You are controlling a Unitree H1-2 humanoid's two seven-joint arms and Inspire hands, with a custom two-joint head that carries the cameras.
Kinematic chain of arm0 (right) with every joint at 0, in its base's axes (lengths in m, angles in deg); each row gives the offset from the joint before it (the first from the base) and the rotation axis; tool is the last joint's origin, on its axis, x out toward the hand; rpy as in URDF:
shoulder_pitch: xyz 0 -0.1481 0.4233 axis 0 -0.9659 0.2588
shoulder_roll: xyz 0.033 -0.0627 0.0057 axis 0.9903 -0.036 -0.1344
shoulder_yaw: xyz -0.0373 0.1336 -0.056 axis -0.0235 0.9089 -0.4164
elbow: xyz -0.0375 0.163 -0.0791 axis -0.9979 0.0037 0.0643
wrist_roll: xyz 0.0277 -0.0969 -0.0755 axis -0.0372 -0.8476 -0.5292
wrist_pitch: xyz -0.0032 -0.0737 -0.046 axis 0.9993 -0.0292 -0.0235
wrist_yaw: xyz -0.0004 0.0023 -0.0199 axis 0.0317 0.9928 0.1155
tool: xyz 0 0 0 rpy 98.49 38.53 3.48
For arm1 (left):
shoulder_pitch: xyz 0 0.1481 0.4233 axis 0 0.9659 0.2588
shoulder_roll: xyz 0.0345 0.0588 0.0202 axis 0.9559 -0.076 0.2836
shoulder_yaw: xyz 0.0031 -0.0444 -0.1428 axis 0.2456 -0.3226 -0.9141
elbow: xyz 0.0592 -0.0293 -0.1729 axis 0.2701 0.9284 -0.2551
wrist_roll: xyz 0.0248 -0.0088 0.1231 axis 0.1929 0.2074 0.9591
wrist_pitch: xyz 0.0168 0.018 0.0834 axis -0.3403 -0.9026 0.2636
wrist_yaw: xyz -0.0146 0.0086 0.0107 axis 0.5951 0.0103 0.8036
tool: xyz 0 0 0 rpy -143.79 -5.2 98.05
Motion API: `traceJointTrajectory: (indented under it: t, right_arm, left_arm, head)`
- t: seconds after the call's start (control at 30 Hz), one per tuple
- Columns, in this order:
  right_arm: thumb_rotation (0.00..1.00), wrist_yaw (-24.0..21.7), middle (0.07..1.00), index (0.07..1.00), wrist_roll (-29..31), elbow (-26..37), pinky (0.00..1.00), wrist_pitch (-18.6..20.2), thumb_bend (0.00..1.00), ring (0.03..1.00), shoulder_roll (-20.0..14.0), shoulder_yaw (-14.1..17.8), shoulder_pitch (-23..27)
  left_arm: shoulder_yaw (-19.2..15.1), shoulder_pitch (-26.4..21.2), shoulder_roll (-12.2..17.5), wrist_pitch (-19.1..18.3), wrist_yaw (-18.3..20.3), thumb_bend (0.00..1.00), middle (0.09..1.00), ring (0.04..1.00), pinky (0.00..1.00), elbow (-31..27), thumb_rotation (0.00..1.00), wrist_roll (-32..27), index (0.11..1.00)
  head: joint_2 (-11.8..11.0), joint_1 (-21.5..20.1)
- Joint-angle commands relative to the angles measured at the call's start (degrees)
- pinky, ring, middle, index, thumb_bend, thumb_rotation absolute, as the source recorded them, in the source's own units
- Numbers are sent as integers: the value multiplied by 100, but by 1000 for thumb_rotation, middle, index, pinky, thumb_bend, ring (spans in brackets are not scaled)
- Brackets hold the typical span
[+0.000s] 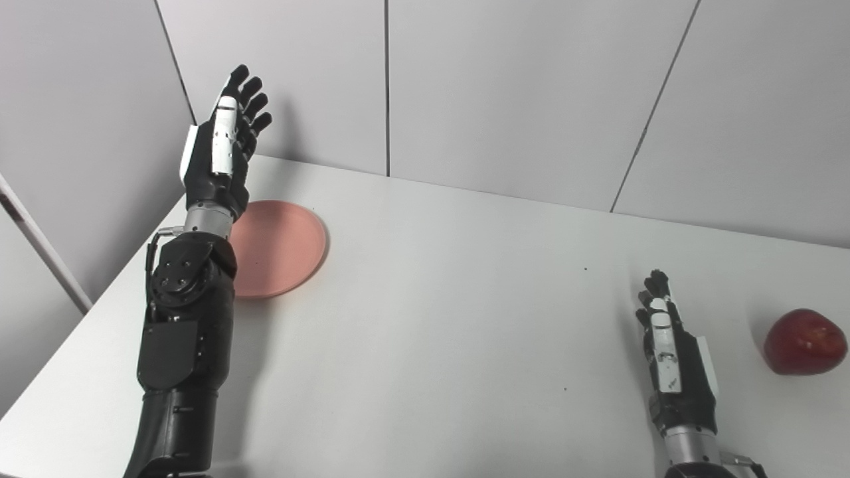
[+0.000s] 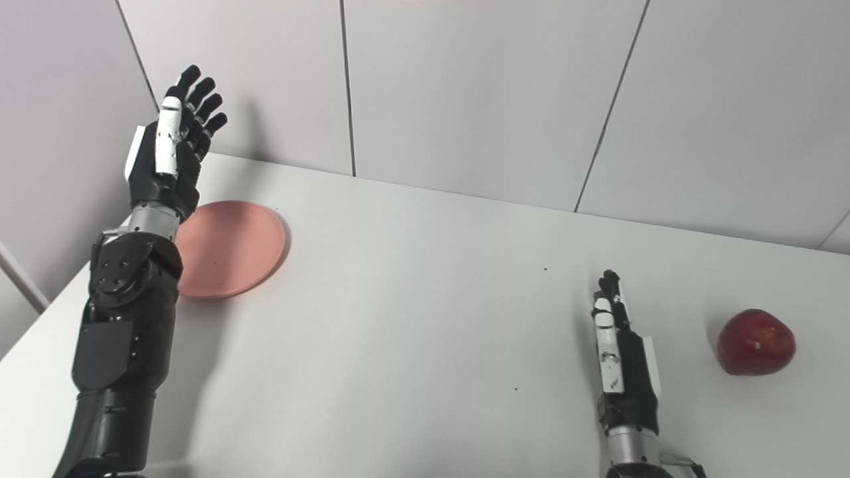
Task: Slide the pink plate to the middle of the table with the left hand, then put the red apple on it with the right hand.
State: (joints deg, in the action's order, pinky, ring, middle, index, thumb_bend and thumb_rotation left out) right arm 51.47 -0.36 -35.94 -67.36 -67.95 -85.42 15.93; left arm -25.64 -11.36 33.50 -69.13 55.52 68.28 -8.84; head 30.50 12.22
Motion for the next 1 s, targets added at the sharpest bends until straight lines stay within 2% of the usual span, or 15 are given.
traceJointTrajectory:
  t: [0.0, 0.2, 0.43, 0.73, 0.83, 0.97]
  right_arm:
    - [1000, -85, 994, 986, 83, 144, 1000, -169, 217, 999, -47, 46, 93]
    - [1000, -67, 991, 985, 62, 179, 1000, -143, 205, 1000, -41, 56, 82]
    - [1000, -134, 994, 991, 141, 173, 1000, -170, 211, 1000, -69, 69, 72]
    - [1000, -137, 994, 989, 135, 98, 1000, -281, 204, 1000, -83, 83, 80]
    - [1000, -168, 997, 993, 202, 106, 1000, -205, 211, 1000, -90, 99, 80]
    - [1000, -148, 993, 990, 163, 91, 1000, -189, 228, 1000, -106, 95, 85]
  left_arm:
    - [-47, -275, 271, 126, -28, 338, 941, 938, 942, -65, 1000, 36, 916]
    - [-225, -254, 421, 190, -88, 345, 925, 934, 919, 103, 1000, -92, 887]
    - [-428, -173, 663, 460, 81, 363, 922, 929, 916, 440, 1000, -281, 896]
    - [-628, -141, 784, 398, -26, 371, 934, 943, 948, 674, 1000, -459, 914]
    - [-708, -114, 854, 541, 34, 376, 952, 960, 966, 919, 1000, -518, 924]
    - [-761, -63, 842, 550, -40, 380, 955, 965, 974, 1012, 1000, -554, 920]
  head:
    - [5, -1]
    - [-2, 36]
    - [-8, 89]
    - [-31, 149]
    - [-31, 149]
    - [-46, 161]
